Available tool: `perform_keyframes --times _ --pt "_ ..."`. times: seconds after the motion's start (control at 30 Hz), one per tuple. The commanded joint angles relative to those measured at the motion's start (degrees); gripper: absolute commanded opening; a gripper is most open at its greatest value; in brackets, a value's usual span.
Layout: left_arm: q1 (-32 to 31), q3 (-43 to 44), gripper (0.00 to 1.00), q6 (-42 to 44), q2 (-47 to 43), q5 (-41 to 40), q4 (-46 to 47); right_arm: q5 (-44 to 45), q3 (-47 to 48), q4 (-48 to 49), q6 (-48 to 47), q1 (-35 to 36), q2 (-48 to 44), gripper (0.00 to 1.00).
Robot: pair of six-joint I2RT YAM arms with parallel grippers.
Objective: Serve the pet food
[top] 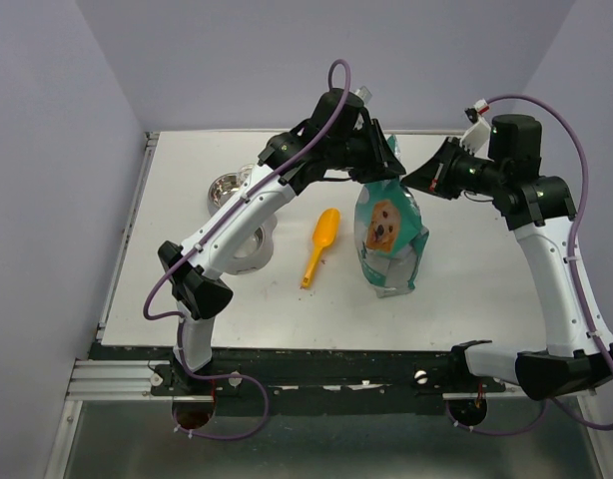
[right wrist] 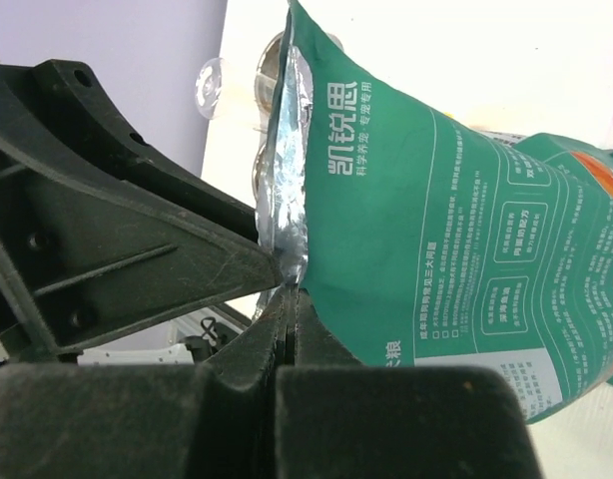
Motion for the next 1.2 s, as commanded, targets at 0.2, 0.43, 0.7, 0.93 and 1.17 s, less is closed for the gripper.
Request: perform_keyframes --times 0.2,0.43,0.7,0.93,1.17 --pt "-0.4 -1.6 0.19 0.4 -2.5 -1.0 -0.4 -4.9 -0.9 1.8 -1.0 -0.1 -1.1 0.0" --pt "-0.3 -4.7 0.08 0.1 -4.6 -1.1 1.1 -5.2 -0.9 0.5 -2.0 -0.1 -1.1 0.0" --pt "-0.3 -1.3 0.25 -0.3 -2.7 0.4 1.4 -7.5 -1.9 0.7 -2.1 0.0 -1.5 0.17" --pt "-0.3 -0.4 0.33 -0.4 -2.1 0.5 1.0 -8.3 -4.4 2.7 -0.9 0.0 -2.0 0.1" --pt "-0.6 -2.0 0.4 1.4 -3.5 -0.9 -1.7 -9.2 -4.5 4.6 0.3 0.0 -1.6 0.0"
